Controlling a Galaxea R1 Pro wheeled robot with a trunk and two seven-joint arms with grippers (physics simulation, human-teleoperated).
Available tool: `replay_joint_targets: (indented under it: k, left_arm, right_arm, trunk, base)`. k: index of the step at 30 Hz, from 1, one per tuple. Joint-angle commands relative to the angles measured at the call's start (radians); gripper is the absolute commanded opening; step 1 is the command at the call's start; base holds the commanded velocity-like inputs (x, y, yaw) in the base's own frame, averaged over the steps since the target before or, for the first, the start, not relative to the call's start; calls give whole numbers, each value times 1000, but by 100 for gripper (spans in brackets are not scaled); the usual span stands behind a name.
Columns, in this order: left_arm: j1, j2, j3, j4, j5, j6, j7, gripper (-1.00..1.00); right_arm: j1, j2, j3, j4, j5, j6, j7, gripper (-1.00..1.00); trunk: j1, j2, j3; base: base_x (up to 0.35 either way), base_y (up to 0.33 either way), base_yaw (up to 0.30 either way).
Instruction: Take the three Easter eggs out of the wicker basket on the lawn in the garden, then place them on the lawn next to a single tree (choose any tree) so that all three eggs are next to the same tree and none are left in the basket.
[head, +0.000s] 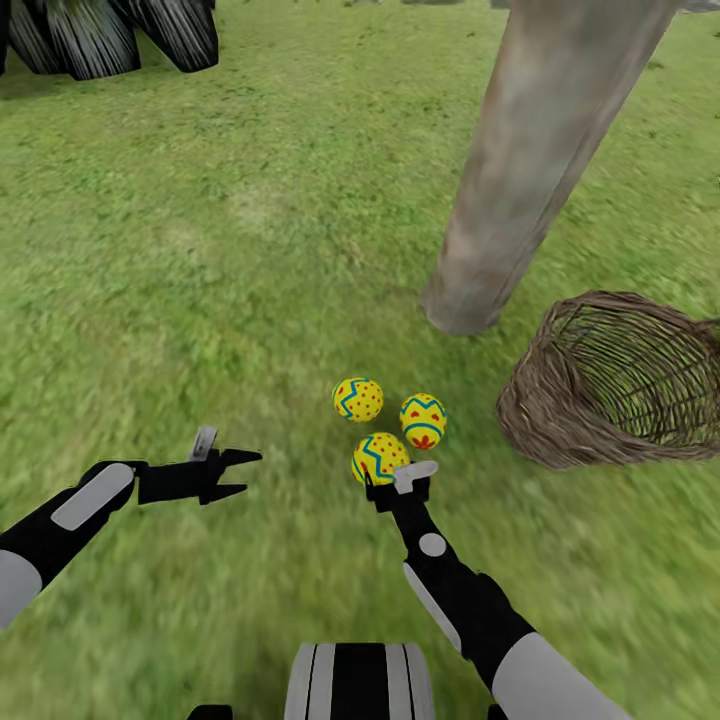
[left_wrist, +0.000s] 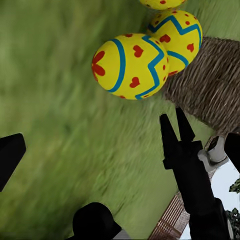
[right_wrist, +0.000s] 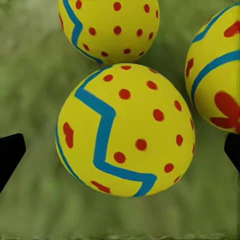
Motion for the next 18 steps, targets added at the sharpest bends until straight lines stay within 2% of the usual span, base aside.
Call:
replay_joint_targets:
  k: [1, 4, 8, 10, 15, 18]
  left_arm:
    - [-1, 0, -6, 1, -25, -2, -9, 100]
    - [-1, -2, -8, 14, -54, -3, -9, 100]
    - [-1, -10, -9, 23, -58, -3, -9, 100]
    - [-1, -26, -9, 40, -62, -3, -9, 100]
    - [-1, -29, -8, 43, -62, -3, -8, 100]
    - [-1, -29, -8, 44, -62, -3, -8, 100]
  right_arm:
    - [-1, -3, 3, -4, -10, -3, -8, 100]
    - [0, -13, 4, -18, -11, -3, -8, 100]
    - [0, -14, 4, -20, -15, -3, -7, 100]
    - [1, -14, 4, -18, -15, -3, -8, 100]
    - [5, -15, 4, -18, -15, -7, -2, 100]
    - [14, -15, 4, -18, -14, -46, 0, 100]
  trunk:
    - [-1, 0, 3]
    - [-3, 1, 15]
    - [-4, 2, 31]
    - [-5, 2, 38]
    - [-7, 3, 60]
    - [-9, 4, 77]
  base:
    - [-339, 0, 0]
    - [-339, 0, 0]
    - [-339, 0, 0]
    - [-339, 0, 0]
    - [-323, 0, 0]
    - [-212, 0, 0]
